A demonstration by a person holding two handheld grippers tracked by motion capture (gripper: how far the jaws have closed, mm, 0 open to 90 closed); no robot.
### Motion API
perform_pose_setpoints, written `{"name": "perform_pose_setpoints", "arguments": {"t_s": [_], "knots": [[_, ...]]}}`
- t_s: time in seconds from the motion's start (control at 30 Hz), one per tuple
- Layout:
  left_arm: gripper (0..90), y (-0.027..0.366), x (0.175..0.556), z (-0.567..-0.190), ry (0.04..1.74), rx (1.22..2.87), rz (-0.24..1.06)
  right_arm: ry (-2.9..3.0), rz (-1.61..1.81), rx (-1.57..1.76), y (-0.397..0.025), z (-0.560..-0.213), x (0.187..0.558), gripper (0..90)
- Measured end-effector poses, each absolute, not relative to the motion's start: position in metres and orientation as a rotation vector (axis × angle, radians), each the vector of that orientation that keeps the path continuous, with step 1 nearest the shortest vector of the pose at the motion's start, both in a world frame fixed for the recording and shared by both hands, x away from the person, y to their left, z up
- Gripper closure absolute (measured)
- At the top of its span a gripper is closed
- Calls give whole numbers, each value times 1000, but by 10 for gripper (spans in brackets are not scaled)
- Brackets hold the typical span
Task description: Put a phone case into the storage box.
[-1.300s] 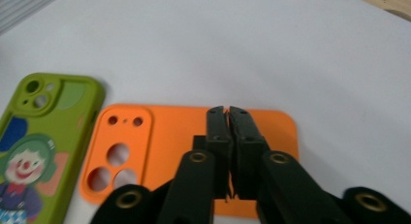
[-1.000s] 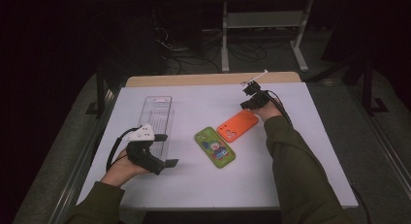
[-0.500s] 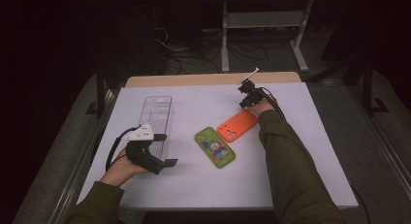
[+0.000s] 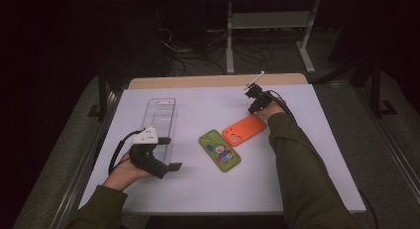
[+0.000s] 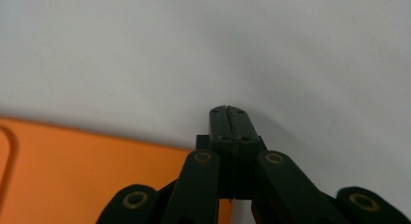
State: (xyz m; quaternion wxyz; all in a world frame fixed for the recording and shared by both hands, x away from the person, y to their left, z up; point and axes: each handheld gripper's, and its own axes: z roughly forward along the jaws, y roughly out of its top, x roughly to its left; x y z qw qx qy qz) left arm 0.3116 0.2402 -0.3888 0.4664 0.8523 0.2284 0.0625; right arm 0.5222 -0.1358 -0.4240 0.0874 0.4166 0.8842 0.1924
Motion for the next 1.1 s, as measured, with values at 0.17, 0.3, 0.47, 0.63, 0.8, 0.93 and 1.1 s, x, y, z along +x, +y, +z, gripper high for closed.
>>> {"name": "perform_pose_setpoints", "arguments": {"t_s": [0.17, 0.3, 0.47, 0.63, 0.8, 0.93, 1.1], "knots": [[0, 239, 312, -389, 556, 2098, 157, 2648, 526, 1208, -140, -423, 513, 890], [0, 238, 311, -389, 561, 2096, 152, 2657, 528, 1198, -148, -423, 505, 891], [0, 237, 311, -389, 555, 2099, 153, 2670, 550, 1186, -158, -423, 494, 891], [0, 236, 311, -390, 552, 2105, 154, 2684, 562, 1181, -167, -423, 482, 891], [0, 235, 310, -390, 553, 2114, 150, 2698, 591, 1174, -176, -424, 468, 891], [0, 234, 310, -390, 549, 2116, 151, 2700, 597, 1157, -181, -424, 457, 891], [0, 232, 310, -391, 550, 2122, 146, 2698, 623, 1142, -189, -425, 439, 891]]}}
